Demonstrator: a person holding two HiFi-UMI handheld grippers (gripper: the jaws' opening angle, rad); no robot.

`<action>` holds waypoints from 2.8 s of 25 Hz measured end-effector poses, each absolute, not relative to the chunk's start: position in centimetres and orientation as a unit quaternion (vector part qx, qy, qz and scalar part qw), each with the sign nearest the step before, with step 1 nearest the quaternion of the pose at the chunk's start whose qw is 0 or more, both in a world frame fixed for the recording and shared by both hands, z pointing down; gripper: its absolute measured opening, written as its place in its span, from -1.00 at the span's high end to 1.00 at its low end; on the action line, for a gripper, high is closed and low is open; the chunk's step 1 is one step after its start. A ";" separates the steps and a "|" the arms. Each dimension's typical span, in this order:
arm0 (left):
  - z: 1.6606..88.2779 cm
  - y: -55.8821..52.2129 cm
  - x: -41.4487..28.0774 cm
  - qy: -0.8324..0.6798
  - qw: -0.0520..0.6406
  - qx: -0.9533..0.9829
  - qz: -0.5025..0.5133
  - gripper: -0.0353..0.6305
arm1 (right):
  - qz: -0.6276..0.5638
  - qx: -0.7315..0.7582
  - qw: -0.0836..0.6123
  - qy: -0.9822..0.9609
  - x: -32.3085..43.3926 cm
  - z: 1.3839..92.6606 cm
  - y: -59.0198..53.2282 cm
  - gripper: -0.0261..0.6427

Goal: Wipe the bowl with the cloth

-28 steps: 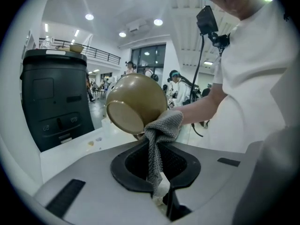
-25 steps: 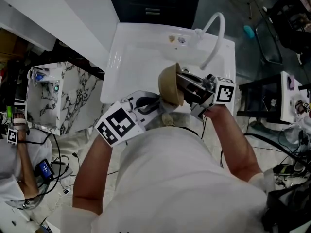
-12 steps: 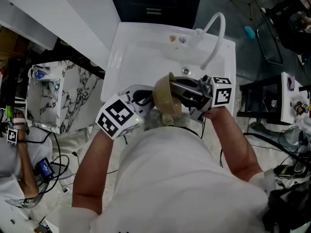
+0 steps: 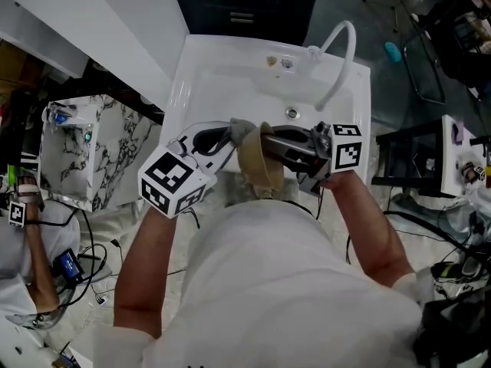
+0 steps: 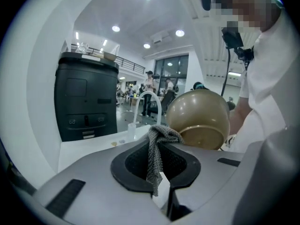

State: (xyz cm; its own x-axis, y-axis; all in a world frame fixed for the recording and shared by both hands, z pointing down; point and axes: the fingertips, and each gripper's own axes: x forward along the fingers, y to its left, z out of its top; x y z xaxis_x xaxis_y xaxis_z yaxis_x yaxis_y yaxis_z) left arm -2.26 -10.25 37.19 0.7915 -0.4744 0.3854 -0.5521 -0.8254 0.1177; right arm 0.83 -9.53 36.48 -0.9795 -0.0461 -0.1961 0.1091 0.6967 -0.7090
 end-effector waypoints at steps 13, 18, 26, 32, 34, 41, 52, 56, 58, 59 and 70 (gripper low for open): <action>35.6 -10.0 -2.1 -0.268 0.090 0.945 0.166 0.79 | -0.412 -0.030 0.124 0.902 2.4 37.6 -12.0 0.86; 36.2 -9.1 -1.4 -0.250 0.108 0.948 0.163 0.79 | -0.419 -0.051 0.132 0.897 2.7 38.0 -12.8 0.86; 37.1 -7.6 -0.1 -0.217 0.090 0.955 0.183 0.79 | -0.421 -0.075 0.132 0.894 3.1 38.5 -13.5 0.86; 37.5 -6.8 0.0 -0.195 0.076 0.957 0.200 0.79 | -0.423 -0.088 0.125 0.893 3.2 38.9 -13.7 0.86; 37.6 -6.5 0.0 -0.191 0.075 0.958 0.203 0.79 | -0.423 -0.092 0.122 0.893 3.2 39.1 -13.8 0.86; 38.5 -5.9 -0.5 -0.190 0.094 0.956 0.205 0.79 | -0.428 -0.106 0.109 0.891 3.2 40.0 -14.2 0.86; 39.5 -5.4 -2.4 -0.218 0.161 0.945 0.182 0.79 | -0.452 -0.179 0.069 0.871 3.0 43.3 -16.8 0.86; 39.6 -5.6 -2.8 -0.237 0.165 0.940 0.179 0.79 | -0.444 -0.209 0.020 0.871 2.8 45.5 -17.7 0.86; 39.6 -5.9 -3.2 -0.251 0.169 0.936 0.178 0.79 | -0.441 -0.217 -0.001 0.871 2.1 46.5 -18.0 0.86; 39.7 -6.2 -3.5 -0.260 0.171 0.933 0.178 0.79 | -0.438 -0.220 -0.011 0.872 1.7 47.0 -18.3 0.86; 40.4 -7.1 -6.0 -0.332 0.202 0.905 0.174 0.79 | -0.429 -0.244 -0.115 0.862 -3.6 53.2 -20.7 0.86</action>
